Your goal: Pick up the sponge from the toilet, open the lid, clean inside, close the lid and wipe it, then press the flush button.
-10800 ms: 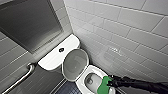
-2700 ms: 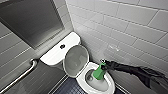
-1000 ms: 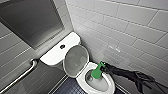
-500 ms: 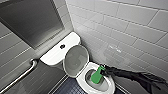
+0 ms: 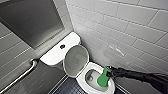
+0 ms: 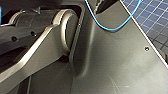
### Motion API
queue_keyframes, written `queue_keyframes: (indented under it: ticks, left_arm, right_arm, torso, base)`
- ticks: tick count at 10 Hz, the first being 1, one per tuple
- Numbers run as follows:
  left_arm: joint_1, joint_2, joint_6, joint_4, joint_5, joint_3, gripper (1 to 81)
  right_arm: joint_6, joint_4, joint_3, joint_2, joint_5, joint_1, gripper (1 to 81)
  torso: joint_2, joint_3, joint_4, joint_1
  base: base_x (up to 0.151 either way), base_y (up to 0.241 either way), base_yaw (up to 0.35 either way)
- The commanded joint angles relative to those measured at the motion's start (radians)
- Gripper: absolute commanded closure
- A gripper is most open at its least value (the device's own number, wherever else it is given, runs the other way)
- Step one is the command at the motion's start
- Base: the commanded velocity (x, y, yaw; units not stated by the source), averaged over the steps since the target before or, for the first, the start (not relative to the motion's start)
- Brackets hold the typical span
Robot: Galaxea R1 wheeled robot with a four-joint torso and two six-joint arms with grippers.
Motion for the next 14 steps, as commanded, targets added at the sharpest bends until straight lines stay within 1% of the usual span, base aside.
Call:
queue_keyframes:
  ticks: [1, 3, 4, 6, 9, 10, 12, 14]
  left_arm:
    - [0.030, -0.004, 0.006, 0.006, 0.080, 0.002, 1.0]
    - [0.030, -0.003, 0.006, 0.006, 0.080, 0.002, 1.0]
    - [0.030, -0.003, 0.006, 0.006, 0.080, 0.002, 1.0]
    - [0.030, -0.001, 0.006, 0.006, 0.080, 0.002, 1.0]
    - [0.030, -0.003, 0.006, 0.006, 0.079, 0.002, 1.0]
    - [0.030, -0.001, 0.009, 0.004, 0.079, 0.002, 1.0]
    - [0.029, -0.001, 0.012, 0.004, 0.079, 0.002, 1.0]
    - [0.027, -0.001, 0.012, 0.003, 0.079, 0.002, 1.0]
  right_arm:
    - [0.006, -0.032, 0.059, -0.046, -0.096, 0.069, 81.1]
    - [0.006, -0.034, 0.105, -0.079, -0.096, 0.049, 81.1]
    - [0.007, -0.034, 0.177, -0.100, -0.110, 0.056, 81.1]
    - [0.007, -0.034, 0.281, -0.114, -0.177, 0.073, 81.1]
    - [0.018, -0.034, 0.384, -0.142, -0.199, 0.050, 81.1]
    - [0.018, -0.043, 0.413, -0.139, -0.208, 0.041, 81.1]
    - [0.018, -0.069, 0.447, -0.099, -0.248, 0.036, 81.1]
    - [0.018, -0.078, 0.456, -0.053, -0.282, 0.074, 81.1]
  torso:
    - [0.000, 0.000, 0.000, 0.000]
    - [0.000, 0.000, 0.000, 0.000]
    - [0.000, 0.000, 0.000, 0.000]
    - [0.000, 0.000, 0.000, 0.000]
    - [0.000, 0.000, 0.000, 0.000]
    - [0.000, 0.000, 0.000, 0.000]
    - [0.000, 0.000, 0.000, 0.000]
    - [0.000, 0.000, 0.000, 0.000]
  base:
    - [0.000, 0.000, 0.000]
    - [0.000, 0.000, 0.000]
    - [0.000, 0.000, 0.000]
    - [0.000, 0.000, 0.000]
    - [0.000, 0.000, 0.000]
    - [0.000, 0.000, 0.000]
    - [0.000, 0.000, 0.000]
    - [0.000, 0.000, 0.000]
